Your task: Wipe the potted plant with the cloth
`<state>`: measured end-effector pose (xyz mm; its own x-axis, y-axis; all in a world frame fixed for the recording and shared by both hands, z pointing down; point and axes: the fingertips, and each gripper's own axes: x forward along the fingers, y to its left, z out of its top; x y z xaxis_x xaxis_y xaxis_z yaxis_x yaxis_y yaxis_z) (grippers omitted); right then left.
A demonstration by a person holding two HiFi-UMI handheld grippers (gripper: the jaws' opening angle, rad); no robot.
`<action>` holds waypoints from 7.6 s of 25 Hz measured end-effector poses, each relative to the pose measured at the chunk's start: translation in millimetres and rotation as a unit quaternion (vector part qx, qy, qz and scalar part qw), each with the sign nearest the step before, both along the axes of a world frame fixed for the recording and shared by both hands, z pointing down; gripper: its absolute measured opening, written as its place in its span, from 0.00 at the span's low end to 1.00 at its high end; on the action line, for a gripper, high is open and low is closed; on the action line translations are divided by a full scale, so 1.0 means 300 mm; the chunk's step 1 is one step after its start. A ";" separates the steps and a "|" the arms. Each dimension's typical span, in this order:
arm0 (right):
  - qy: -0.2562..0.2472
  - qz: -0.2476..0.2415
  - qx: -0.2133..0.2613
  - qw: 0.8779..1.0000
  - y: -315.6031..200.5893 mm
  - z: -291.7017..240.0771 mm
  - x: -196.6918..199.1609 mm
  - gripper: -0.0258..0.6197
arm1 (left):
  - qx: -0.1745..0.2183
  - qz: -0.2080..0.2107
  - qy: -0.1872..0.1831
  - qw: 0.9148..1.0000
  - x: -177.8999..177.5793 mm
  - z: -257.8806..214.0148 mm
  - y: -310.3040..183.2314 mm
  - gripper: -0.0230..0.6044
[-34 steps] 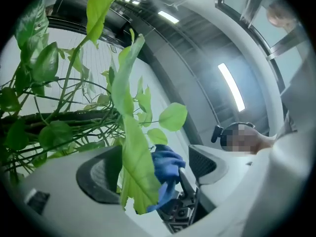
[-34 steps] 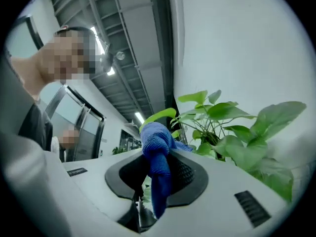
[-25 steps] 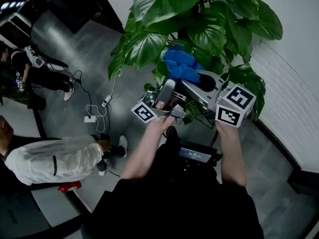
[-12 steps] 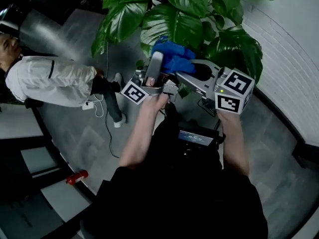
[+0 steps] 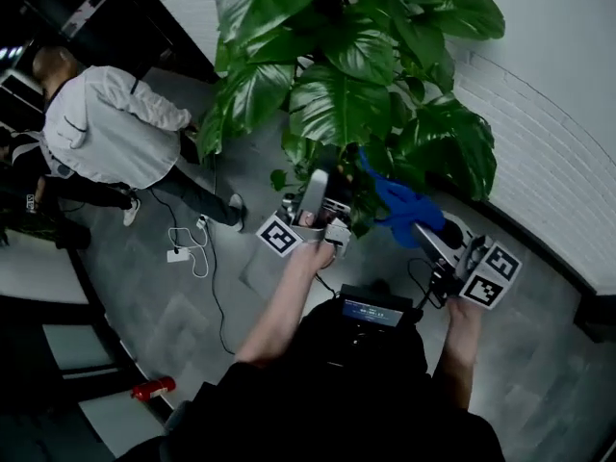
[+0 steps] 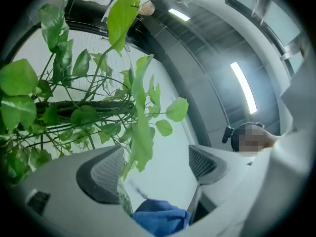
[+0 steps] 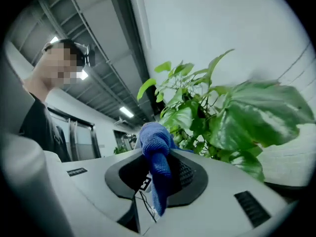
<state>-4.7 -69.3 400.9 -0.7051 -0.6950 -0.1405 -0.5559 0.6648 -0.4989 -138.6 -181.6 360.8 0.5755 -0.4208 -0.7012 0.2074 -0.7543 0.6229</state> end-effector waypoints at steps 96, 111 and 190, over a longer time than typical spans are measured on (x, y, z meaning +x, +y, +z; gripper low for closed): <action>0.296 -0.062 -0.017 0.953 -0.397 0.064 0.153 0.19 | -0.021 0.107 0.127 0.986 0.466 0.042 -0.250 0.70; -0.021 -0.051 0.077 0.996 -0.132 -0.370 0.497 0.19 | -0.085 0.069 0.144 0.983 0.457 0.240 -0.237 0.69; 0.134 0.050 0.142 0.979 -0.347 -0.474 0.603 0.19 | -0.078 0.155 0.131 0.976 0.721 0.250 -0.067 0.70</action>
